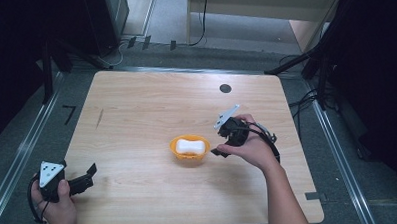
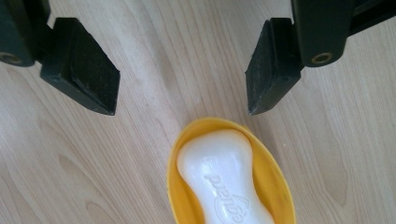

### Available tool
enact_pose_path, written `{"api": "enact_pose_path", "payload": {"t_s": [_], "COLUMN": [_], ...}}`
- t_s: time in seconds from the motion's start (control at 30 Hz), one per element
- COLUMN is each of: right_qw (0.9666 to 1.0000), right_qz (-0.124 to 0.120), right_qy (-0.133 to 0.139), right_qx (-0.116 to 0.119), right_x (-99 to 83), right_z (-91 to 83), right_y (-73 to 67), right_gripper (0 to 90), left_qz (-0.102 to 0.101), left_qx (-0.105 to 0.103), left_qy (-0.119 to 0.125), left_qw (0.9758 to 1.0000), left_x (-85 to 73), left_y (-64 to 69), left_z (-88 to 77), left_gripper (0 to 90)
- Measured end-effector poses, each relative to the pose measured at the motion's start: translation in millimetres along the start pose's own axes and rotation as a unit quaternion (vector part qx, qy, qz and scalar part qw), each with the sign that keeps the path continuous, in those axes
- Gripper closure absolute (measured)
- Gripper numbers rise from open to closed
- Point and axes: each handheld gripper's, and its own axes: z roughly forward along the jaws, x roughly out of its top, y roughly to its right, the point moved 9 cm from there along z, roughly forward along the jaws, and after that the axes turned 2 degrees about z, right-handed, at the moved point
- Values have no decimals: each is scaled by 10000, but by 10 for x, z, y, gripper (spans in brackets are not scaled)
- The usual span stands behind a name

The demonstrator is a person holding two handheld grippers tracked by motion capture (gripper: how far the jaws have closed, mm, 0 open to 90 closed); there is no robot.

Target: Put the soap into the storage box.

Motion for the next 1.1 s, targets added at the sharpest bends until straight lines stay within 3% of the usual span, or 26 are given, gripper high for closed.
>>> {"api": "enact_pose_path", "payload": {"t_s": [0.63,0.83,1.1], "right_qw": [9981,9974,9938], "right_qz": [467,622,921], "right_qy": [124,96,290], "right_qx": [-373,-351,-553], "right_x": [-424,-524,-697], "right_z": [-38,-21,-77], "right_y": [79,72,118], "right_gripper": [120,88,27], "left_qz": [5,4,7], "left_qx": [-3,2,2], "left_qy": [4,1,2], "left_qw": [10000,10000,10000], "left_x": [1,0,0], "left_y": [-1,-2,-2], "left_z": [0,-1,-1], "left_gripper": [0,0,0]}}
